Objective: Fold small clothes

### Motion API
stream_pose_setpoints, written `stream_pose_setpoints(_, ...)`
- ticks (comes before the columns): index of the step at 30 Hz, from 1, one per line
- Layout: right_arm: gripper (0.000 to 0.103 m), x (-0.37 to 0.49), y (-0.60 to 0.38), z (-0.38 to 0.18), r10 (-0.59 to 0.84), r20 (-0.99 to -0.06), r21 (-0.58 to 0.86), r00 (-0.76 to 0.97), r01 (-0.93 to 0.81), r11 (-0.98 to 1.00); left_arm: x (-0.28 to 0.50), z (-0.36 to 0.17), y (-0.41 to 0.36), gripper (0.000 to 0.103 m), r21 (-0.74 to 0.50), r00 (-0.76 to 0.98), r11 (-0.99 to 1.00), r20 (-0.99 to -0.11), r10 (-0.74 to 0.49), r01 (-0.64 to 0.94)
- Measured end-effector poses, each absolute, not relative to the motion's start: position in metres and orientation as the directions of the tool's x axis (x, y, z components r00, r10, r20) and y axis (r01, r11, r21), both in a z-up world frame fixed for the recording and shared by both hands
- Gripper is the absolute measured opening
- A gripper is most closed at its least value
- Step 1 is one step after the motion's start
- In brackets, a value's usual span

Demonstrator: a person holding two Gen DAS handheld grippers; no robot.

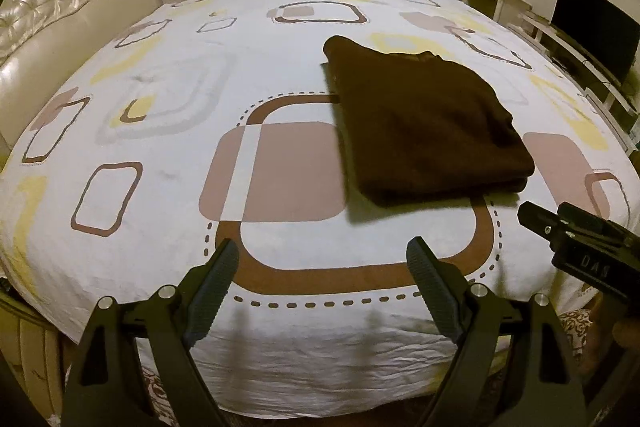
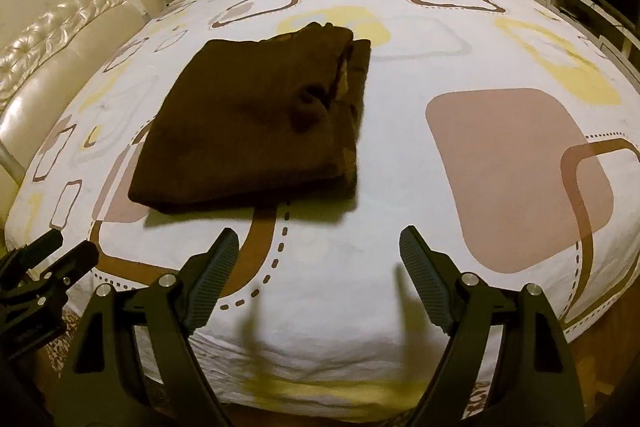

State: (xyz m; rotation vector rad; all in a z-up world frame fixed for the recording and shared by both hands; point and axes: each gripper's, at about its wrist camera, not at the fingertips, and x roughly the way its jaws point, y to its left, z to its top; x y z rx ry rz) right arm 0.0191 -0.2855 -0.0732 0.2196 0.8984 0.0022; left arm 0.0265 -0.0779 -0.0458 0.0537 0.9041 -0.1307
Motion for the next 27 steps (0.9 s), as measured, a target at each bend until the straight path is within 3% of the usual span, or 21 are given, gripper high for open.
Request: stream_pose_setpoints(27,0.083,0.017,-0.27,-0.073,0.1,-0.774,0.17,0.625,0.053,0.984,0.023,-0.04,-0.08,0.086,-0.017,0.62,0.992,-0.779,-0.091,0.124)
